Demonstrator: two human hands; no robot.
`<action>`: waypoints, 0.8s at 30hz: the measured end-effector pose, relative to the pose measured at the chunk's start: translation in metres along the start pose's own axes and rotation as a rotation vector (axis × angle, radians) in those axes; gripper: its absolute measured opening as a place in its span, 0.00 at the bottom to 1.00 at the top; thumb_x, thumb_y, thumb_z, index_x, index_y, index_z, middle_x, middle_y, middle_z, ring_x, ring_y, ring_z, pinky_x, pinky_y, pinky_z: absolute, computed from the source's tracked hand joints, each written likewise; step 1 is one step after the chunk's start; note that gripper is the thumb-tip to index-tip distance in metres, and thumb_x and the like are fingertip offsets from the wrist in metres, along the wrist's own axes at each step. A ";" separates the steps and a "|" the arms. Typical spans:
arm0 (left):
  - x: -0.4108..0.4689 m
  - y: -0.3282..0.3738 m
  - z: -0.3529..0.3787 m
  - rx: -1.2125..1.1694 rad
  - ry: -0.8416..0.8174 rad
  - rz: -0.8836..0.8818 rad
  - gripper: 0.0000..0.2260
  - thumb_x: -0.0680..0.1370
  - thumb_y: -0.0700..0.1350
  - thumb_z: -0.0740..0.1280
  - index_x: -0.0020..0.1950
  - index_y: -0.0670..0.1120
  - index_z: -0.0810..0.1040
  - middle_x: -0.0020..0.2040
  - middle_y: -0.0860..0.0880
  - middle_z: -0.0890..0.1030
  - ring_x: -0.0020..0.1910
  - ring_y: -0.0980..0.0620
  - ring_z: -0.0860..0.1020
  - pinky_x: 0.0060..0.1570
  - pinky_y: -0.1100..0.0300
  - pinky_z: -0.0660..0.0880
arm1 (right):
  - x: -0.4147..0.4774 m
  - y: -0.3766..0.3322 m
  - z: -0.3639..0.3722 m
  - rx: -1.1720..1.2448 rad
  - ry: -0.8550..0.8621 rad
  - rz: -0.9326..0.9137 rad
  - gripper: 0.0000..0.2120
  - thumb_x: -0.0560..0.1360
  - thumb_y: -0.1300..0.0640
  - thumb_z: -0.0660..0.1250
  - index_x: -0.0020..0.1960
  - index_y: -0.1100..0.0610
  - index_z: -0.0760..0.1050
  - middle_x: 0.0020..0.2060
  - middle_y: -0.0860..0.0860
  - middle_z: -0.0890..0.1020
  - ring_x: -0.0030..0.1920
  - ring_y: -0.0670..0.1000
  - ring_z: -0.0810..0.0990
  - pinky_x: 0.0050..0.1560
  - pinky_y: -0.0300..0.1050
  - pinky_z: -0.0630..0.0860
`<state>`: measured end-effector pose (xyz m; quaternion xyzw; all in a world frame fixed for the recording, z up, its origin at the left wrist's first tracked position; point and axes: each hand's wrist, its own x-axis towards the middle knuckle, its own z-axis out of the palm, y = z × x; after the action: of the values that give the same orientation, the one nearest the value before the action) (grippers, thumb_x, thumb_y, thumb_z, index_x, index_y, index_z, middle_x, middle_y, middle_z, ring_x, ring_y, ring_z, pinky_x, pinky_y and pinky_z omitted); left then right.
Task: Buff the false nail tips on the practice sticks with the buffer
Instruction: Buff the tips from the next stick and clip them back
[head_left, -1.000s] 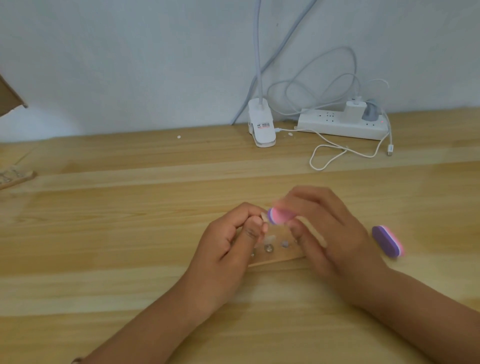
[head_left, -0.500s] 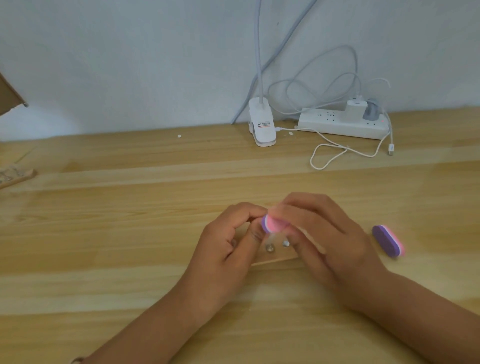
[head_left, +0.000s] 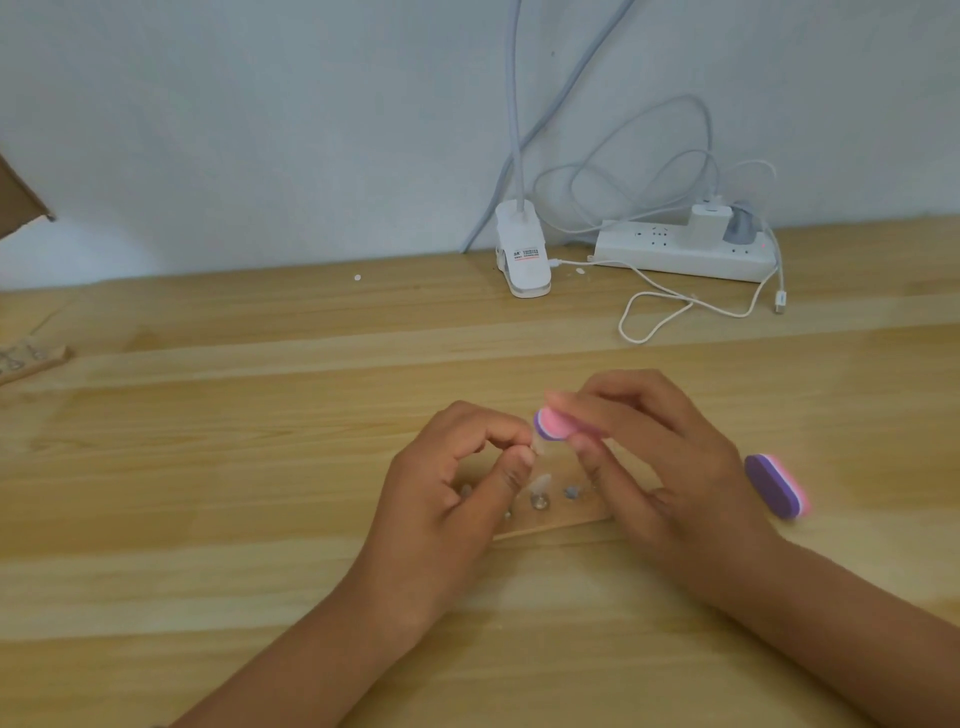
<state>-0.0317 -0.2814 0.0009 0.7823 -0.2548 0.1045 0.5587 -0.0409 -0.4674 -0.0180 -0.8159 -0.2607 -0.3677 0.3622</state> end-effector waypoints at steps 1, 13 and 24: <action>0.000 0.000 0.000 0.016 0.009 0.002 0.03 0.76 0.41 0.67 0.45 0.47 0.81 0.43 0.54 0.79 0.46 0.54 0.78 0.46 0.66 0.72 | 0.000 0.001 -0.001 -0.002 0.013 -0.006 0.13 0.79 0.63 0.64 0.62 0.63 0.80 0.51 0.57 0.78 0.49 0.49 0.79 0.53 0.40 0.75; 0.000 0.001 0.001 -0.015 -0.001 -0.009 0.05 0.74 0.49 0.69 0.46 0.50 0.82 0.43 0.56 0.80 0.47 0.52 0.79 0.47 0.59 0.74 | -0.003 -0.001 -0.001 0.059 -0.093 -0.127 0.14 0.78 0.64 0.65 0.64 0.60 0.76 0.52 0.58 0.79 0.52 0.52 0.79 0.55 0.40 0.75; -0.001 -0.004 0.001 -0.172 0.027 -0.079 0.03 0.74 0.40 0.69 0.45 0.45 0.83 0.41 0.51 0.83 0.40 0.46 0.78 0.43 0.59 0.76 | 0.001 -0.003 -0.004 0.128 -0.025 0.031 0.12 0.78 0.62 0.64 0.61 0.57 0.75 0.52 0.47 0.78 0.50 0.46 0.78 0.54 0.36 0.73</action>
<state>-0.0306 -0.2809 -0.0029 0.7396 -0.2240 0.0707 0.6308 -0.0442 -0.4682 -0.0140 -0.7995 -0.2754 -0.3345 0.4161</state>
